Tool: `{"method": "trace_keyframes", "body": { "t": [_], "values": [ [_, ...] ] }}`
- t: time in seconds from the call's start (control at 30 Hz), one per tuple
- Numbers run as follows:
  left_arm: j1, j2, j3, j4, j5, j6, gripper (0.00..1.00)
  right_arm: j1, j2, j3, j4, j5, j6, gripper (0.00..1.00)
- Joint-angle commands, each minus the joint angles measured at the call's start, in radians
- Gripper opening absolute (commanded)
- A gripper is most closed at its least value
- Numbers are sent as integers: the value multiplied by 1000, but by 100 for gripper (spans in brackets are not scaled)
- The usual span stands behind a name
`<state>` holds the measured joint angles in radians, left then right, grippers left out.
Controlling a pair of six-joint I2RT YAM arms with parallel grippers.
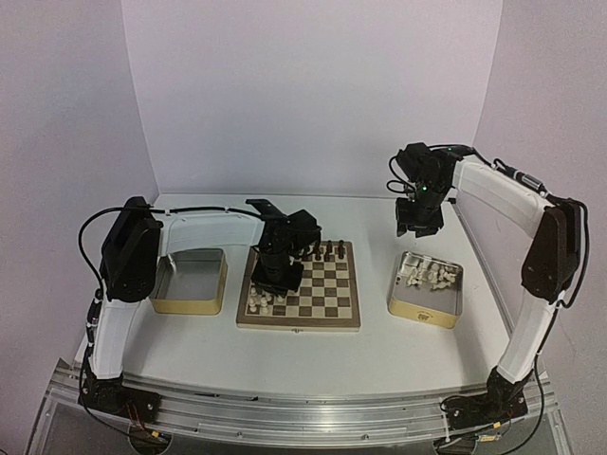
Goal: Set up the chess pieces on the board
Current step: Place the chess piece on the chessboard.
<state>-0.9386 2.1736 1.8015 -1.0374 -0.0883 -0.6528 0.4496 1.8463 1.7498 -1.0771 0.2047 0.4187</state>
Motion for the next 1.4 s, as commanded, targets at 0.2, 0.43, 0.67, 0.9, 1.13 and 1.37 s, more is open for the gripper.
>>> {"method": "trace_keyframes", "body": {
  "t": [0.2,0.43,0.67,0.9,1.13,1.37],
  "values": [
    [6,4,-10,20,7,16,0,2,9,44,-2,-5,-6,46],
    [6,13,1,18,4,17,3,2,9,46,-2,-5,-8,46],
    [6,6,9,27,-16,20,3,2,10,48,-2,-7,-9,46],
    [6,6,-7,68,-23,28,1,2,11,50,-2,-8,-12,46],
    [6,12,-10,66,-31,33,1,2,14,49,-2,-9,-14,46],
    [6,10,-11,41,-41,35,0,2,24,58,-3,-15,-15,46]
  ]
}}
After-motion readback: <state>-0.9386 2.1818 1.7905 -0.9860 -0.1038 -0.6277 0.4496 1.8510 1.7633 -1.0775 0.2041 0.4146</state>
